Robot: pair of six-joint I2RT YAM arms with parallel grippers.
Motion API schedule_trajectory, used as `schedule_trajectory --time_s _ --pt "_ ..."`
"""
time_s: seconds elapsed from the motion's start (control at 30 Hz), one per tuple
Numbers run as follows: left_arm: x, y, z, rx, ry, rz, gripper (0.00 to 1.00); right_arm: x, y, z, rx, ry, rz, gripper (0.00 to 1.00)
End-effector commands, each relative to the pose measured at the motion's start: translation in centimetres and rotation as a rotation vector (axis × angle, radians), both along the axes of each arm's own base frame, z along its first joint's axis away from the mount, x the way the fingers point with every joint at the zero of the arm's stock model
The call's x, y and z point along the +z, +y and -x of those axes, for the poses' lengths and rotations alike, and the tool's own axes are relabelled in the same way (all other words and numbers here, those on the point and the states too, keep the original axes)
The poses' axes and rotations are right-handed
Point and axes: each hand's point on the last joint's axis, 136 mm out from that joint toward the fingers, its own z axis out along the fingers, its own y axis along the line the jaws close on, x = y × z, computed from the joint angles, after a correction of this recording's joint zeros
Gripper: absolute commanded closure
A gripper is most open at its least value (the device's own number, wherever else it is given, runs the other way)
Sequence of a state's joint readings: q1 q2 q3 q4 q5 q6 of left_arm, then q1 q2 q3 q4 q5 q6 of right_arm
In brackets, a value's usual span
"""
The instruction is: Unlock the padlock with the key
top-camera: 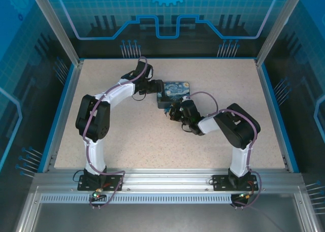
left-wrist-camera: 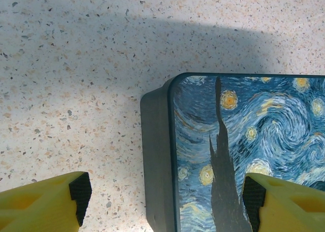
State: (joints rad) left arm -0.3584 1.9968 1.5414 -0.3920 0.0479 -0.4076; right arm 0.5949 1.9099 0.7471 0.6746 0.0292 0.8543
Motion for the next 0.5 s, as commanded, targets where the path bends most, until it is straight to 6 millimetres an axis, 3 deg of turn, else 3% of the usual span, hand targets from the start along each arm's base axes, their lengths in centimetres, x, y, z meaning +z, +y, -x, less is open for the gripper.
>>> schedule_trajectory --time_s 0.0,0.47 --pt "-2.3 0.1 0.9 -0.030 0.034 -0.046 0.20 -2.8 -1.5 1.8 -0.010 0.118 0.008 1.00" --pt "-4.2 0.4 2.2 -0.046 0.059 -0.120 0.20 -1.2 -2.6 0.5 -0.041 0.131 -0.215 1.00"
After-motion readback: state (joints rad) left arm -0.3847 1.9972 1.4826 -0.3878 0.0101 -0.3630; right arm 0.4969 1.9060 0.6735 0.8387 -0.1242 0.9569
